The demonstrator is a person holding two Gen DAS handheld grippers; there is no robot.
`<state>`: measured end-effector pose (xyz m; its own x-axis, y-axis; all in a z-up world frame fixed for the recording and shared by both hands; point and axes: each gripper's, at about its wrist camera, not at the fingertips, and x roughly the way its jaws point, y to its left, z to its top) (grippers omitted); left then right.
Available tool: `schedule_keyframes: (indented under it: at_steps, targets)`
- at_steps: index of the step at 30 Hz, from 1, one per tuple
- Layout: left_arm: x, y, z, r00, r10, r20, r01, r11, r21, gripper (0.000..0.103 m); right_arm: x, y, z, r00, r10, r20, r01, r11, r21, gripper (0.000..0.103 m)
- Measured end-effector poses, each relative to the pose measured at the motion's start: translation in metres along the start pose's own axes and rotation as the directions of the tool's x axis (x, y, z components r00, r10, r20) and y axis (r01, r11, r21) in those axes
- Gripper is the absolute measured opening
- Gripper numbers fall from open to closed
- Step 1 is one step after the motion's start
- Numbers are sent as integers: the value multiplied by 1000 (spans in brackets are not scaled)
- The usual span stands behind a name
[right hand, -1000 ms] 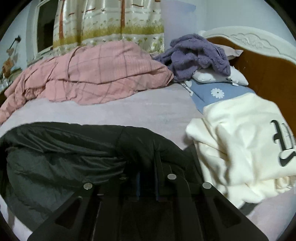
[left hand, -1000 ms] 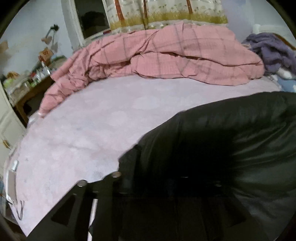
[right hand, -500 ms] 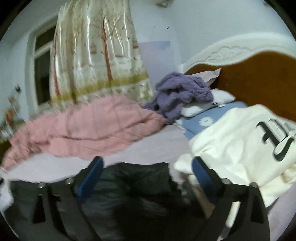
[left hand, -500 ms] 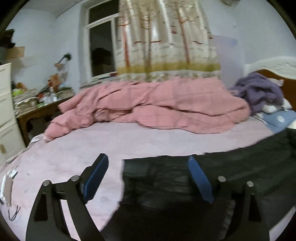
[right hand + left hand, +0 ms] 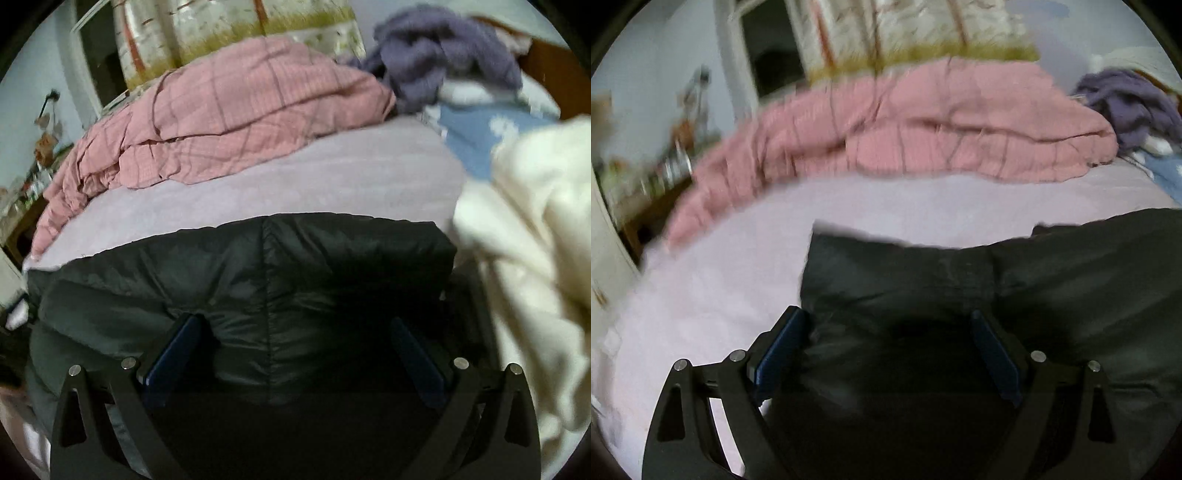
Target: Fold large clothes
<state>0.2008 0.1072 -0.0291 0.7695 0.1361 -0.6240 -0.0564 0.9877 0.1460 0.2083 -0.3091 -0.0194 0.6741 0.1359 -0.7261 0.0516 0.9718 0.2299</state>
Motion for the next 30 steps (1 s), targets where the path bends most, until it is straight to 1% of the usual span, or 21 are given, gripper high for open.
schedule_keyframes:
  at_steps: [1,4,5,7,8,9,10,11,12,14,15,16,17,19,20,21,22,23,24,26,30]
  targets:
    - [6,4,-1,999,-31,-20,31,999,-29,92,4,-5,-1,1000,15,-2,-15,1000,16,102]
    - [10,6,-1,997,-60,-39,58,997,-52,92,11,-6,-12,1000,-1,-6,1,1000,-1,102]
    - [10,6,-1,997,-59,-41,57,997,-53,92,14,-4,-14,1000,-16,-8,16,1000,-14,102]
    - [3,2,0,999,-19,-35,18,999,-44,90,16,1,-14,999,-48,-8,48,998,-32,102]
    - [-4,0,1,1000,3,-20,-4,999,-35,86,12,3,-14,998,-70,1,70,997,-37,102]
    - [-14,-3,2,1000,5,6,-5,1000,-27,84,6,6,-13,995,-98,19,99,994,-43,101]
    - [-28,-8,5,999,-17,42,17,1000,-17,84,-1,11,-13,991,-124,44,126,991,-49,101]
    - [-44,-12,7,996,-49,80,49,999,-4,84,-13,16,-12,989,-127,73,131,990,-54,100]
    - [-58,-18,9,990,-83,111,82,997,14,74,-23,21,-10,990,-100,96,106,993,-57,100]
    - [-80,-34,13,981,-147,127,140,988,61,59,-46,35,-9,992,-6,127,14,998,-66,100]
    - [-88,-42,12,978,-172,120,163,983,81,56,-54,42,-9,991,26,128,-16,997,-72,100]
    - [-92,-49,10,974,-199,106,189,977,96,53,-61,50,-10,991,57,121,-48,996,-81,100]
    - [-95,-56,5,969,-230,87,221,970,105,46,-64,57,-13,990,92,108,-82,993,-89,100]
    - [-94,-69,-6,956,-292,37,287,953,103,44,-63,70,-19,987,148,66,-142,986,-93,100]
    - [-92,-73,-12,949,-315,19,312,945,102,44,-58,74,-21,986,161,41,-156,984,-90,98]
    - [-85,-79,-18,948,-318,4,316,943,103,43,-53,79,-25,985,174,11,-173,981,-82,97]
    - [-79,-82,-21,953,-304,-9,303,947,104,43,-46,83,-29,984,177,-13,-177,981,-77,95]
    - [-72,-84,-24,956,-293,-25,294,950,102,43,-40,86,-33,987,160,-30,-162,984,-79,92]
    - [-65,-86,-27,957,-287,-34,289,952,97,44,-30,90,-37,992,112,-52,-116,989,-95,89]
    - [-54,-89,-30,962,-267,-53,272,957,102,44,-12,94,-43,995,49,-89,-61,989,-132,89]
    - [-42,-95,-34,961,-264,-86,273,956,108,44,20,98,-53,990,-2,-141,-28,977,-213,90]
